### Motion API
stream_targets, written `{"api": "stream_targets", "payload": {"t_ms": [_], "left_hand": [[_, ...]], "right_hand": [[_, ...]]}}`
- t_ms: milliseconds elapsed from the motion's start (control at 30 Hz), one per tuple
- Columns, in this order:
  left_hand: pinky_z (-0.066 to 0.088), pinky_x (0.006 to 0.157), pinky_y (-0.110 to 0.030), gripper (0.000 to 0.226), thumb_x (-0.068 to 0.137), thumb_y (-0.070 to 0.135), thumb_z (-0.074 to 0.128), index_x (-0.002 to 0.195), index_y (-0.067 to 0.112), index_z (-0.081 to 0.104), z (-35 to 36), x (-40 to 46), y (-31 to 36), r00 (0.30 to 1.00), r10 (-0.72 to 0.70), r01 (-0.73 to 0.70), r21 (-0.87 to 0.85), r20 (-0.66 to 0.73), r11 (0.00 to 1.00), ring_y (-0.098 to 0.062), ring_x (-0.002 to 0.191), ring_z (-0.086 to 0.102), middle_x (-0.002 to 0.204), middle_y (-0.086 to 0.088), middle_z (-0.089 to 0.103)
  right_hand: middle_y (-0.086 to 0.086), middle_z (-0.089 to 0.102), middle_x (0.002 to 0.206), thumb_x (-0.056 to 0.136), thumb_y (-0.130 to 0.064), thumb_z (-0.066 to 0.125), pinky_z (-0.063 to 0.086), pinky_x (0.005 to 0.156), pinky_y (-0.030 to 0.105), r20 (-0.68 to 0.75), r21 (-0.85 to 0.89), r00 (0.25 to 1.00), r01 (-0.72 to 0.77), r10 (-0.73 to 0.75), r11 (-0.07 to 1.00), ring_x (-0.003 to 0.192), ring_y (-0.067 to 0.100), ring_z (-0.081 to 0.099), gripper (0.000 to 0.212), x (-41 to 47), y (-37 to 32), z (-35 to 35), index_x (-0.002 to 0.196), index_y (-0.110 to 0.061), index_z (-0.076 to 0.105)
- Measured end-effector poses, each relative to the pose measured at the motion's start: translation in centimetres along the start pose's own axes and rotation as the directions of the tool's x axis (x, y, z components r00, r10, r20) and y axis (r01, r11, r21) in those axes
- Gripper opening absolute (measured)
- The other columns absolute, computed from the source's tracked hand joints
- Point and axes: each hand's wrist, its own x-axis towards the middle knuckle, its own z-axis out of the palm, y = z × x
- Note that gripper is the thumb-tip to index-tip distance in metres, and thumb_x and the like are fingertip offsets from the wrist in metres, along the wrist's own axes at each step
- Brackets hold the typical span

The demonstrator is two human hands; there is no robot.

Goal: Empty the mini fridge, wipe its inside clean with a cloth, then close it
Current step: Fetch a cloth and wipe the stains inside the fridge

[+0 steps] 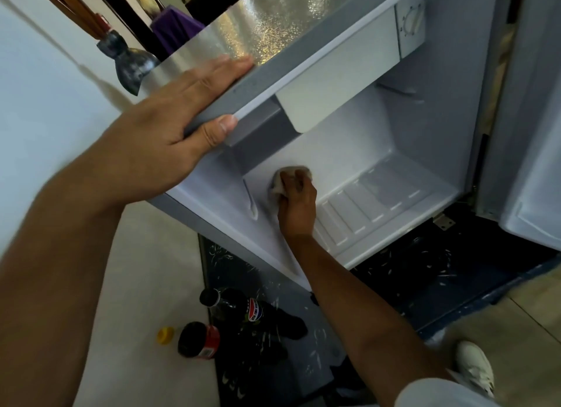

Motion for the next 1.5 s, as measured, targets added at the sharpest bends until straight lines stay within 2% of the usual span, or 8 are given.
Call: {"api": "stream_targets", "payload": {"t_ms": [167,300,567,700,833,900,1100,1500], "left_hand": [[0.040,0.108,-0.050,0.059,0.102,0.049,0.039,0.154,0.054,0.012,-0.1,0.0,0.1,1.000,-0.015,0.015,0.014,0.017,1.000,-0.006,0.137,0.030,0.165,0.015,0.022],[0.038,0.113,-0.050,0.059,0.100,0.051,0.037,0.154,0.053,0.013,-0.1,0.0,0.4,1.000,-0.020,0.020,0.029,0.005,0.999,-0.011,0.147,0.029,0.166,0.015,0.020],[0.035,0.116,-0.055,0.060,0.100,0.051,0.036,0.155,0.052,0.013,-0.4,0.1,0.9,0.999,-0.034,0.034,0.020,0.034,0.999,-0.011,0.152,0.024,0.166,0.018,0.017],[0.033,0.117,-0.053,0.060,0.100,0.052,0.036,0.155,0.050,0.013,-0.4,0.0,0.9,0.998,-0.057,0.056,0.016,0.036,0.998,-0.011,0.152,0.024,0.166,0.020,0.016],[0.035,0.116,-0.056,0.061,0.099,0.052,0.035,0.156,0.049,0.013,-0.3,0.0,1.0,0.998,-0.057,0.056,0.024,0.033,0.998,-0.012,0.152,0.024,0.166,0.018,0.017],[0.036,0.115,-0.058,0.061,0.099,0.052,0.035,0.156,0.048,0.014,-0.3,0.0,0.9,0.998,-0.058,0.057,0.027,0.033,0.998,-0.013,0.152,0.025,0.166,0.017,0.018],[0.036,0.114,-0.059,0.061,0.100,0.052,0.035,0.156,0.048,0.013,-0.3,0.1,0.8,0.997,-0.064,0.062,0.028,0.044,0.998,-0.013,0.153,0.023,0.167,0.017,0.016],[0.037,0.113,-0.060,0.060,0.099,0.053,0.035,0.155,0.051,0.013,-0.3,-0.1,0.9,0.998,-0.045,0.044,0.034,0.032,0.998,-0.016,0.151,0.027,0.166,0.016,0.019]], "right_hand": [[-0.010,0.059,0.117,0.092,-0.032,0.059,0.050,0.086,0.023,0.140,-0.111,0.988,-0.046,0.061,0.993,0.109,0.023,0.061,0.024,-2.4,2.0,-0.2,0.115,-0.036,0.064],[0.005,0.063,0.115,0.082,-0.020,0.063,0.051,0.082,0.040,0.246,-0.307,0.969,0.055,0.024,0.950,0.095,0.034,0.062,0.022,-3.6,3.0,0.4,0.099,-0.026,0.075],[0.008,0.069,0.121,0.084,-0.022,0.072,0.057,0.088,0.031,0.644,-0.468,0.695,0.025,0.321,0.883,0.112,0.028,0.065,0.036,2.7,1.5,-4.9,0.120,-0.015,0.071],[0.014,0.075,0.099,0.084,-0.034,0.054,0.061,0.077,0.030,0.103,-0.175,0.886,-0.431,0.452,0.885,0.089,0.029,0.074,0.038,7.8,3.0,-10.6,0.103,-0.010,0.077],[0.013,0.063,0.128,0.097,-0.013,0.052,0.049,0.094,0.022,-0.298,0.267,0.877,-0.301,0.376,0.915,0.109,0.013,0.063,0.036,12.8,2.5,-12.0,0.131,-0.004,0.061],[0.009,0.060,0.138,0.095,-0.004,0.054,0.045,0.105,0.020,-0.427,0.086,0.884,-0.168,0.189,0.982,0.118,0.001,0.059,0.040,15.0,2.0,-12.3,0.134,-0.006,0.061],[0.014,0.037,0.159,0.101,-0.021,0.046,0.031,0.118,0.047,-0.277,-0.167,0.960,-0.004,-0.043,0.986,0.146,0.041,0.033,0.046,15.0,5.0,-9.9,0.147,-0.018,0.049],[0.023,0.040,0.149,0.097,-0.025,0.057,0.042,0.105,0.045,-0.011,-0.315,0.824,-0.540,0.566,0.780,0.132,0.040,0.047,0.062,10.6,8.0,-11.8,0.152,-0.009,0.033]]}}
